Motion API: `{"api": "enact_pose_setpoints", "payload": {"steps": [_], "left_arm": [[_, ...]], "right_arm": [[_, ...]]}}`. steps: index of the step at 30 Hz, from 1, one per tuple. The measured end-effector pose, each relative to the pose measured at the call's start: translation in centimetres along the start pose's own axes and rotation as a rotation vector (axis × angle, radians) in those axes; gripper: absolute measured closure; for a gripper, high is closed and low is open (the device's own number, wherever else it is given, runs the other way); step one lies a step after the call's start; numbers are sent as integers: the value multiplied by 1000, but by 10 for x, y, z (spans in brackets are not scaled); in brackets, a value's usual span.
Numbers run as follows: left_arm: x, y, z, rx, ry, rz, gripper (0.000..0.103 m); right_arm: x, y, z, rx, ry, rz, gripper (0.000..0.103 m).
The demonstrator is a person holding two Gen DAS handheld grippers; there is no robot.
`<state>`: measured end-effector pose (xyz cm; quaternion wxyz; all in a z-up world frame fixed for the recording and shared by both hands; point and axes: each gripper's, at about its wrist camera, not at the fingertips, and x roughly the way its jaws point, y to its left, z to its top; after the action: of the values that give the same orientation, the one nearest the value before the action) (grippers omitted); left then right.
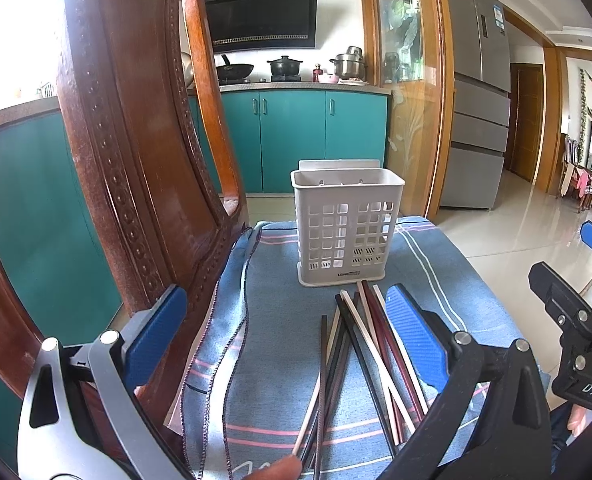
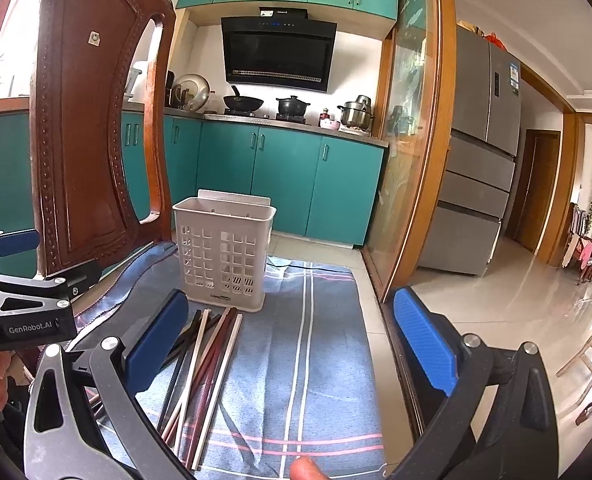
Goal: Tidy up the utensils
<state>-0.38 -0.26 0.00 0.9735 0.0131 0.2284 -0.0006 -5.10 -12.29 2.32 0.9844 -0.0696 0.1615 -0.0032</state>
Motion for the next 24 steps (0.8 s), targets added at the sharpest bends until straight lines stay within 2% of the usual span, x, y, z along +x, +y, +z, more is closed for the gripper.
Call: {"api": "enact_pose_setpoints", "payload": {"steps": [7, 14, 24], "left_arm": [[-4, -5, 0, 23, -28, 26, 4], [-5, -3, 1, 8, -42, 15, 4], [-5, -4, 0, 13, -48, 18, 4]], "right_arm": [[-5, -4, 1, 37, -14, 34, 2], [-5, 2, -1, 11, -10, 65, 2], [-5, 3, -1, 6, -10, 69, 2]]}}
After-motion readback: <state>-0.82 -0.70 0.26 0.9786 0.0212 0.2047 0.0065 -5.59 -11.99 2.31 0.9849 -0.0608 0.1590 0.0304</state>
